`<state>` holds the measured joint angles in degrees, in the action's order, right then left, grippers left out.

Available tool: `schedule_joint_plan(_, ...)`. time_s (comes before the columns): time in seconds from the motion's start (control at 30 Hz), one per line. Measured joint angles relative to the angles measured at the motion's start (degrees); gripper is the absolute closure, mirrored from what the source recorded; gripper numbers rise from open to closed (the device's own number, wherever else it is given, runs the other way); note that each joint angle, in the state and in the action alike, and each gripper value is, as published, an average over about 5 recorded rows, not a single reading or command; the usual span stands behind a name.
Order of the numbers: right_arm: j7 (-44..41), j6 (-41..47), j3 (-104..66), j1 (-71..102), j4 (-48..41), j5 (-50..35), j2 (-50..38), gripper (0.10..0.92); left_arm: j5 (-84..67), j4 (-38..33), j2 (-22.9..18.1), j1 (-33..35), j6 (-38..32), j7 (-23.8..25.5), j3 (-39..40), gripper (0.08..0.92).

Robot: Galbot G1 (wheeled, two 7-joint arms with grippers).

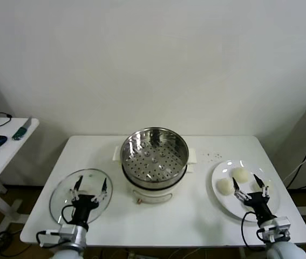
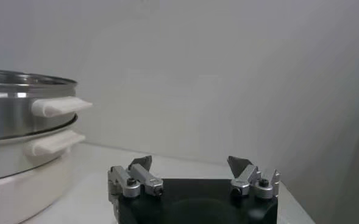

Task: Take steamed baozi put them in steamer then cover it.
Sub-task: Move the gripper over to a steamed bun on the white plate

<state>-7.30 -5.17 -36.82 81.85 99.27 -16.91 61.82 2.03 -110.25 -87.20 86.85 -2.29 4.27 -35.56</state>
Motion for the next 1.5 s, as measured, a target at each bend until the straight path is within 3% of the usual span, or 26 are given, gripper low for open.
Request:
schedule_joint_plan(0.37, -11.34, 4.98, 5.65, -10.21, -5.23, 5.3, -11.02, 0.203, 0.18, -0.54, -0.01, 1.55, -0.1, -1.23, 1.37, 0.177)
schedule_joint_plan(0.83, -37.48, 7.11, 24.4, -33.82, -19.24, 16.12, -27.17, 0.203, -1.55, -0.23, 0.96, 2.88, -0.31, -2.2, 1.24, 0.177)
schedule_joint_plan(1.13, -48.45, 5.66, 46.67, -55.98, -28.86, 21.57, -29.55, 0.203, -2.6, 0.47, 1.22, 2.59, 0.53, -2.84, 1.24, 0.177)
schedule_joint_plan(1.5, -53.54, 4.73, 69.7, -74.53, -39.69, 24.47, -25.92, 0.203, -3.14, 0.7, 1.34, 2.66, 1.32, -3.33, 0.82, 0.177)
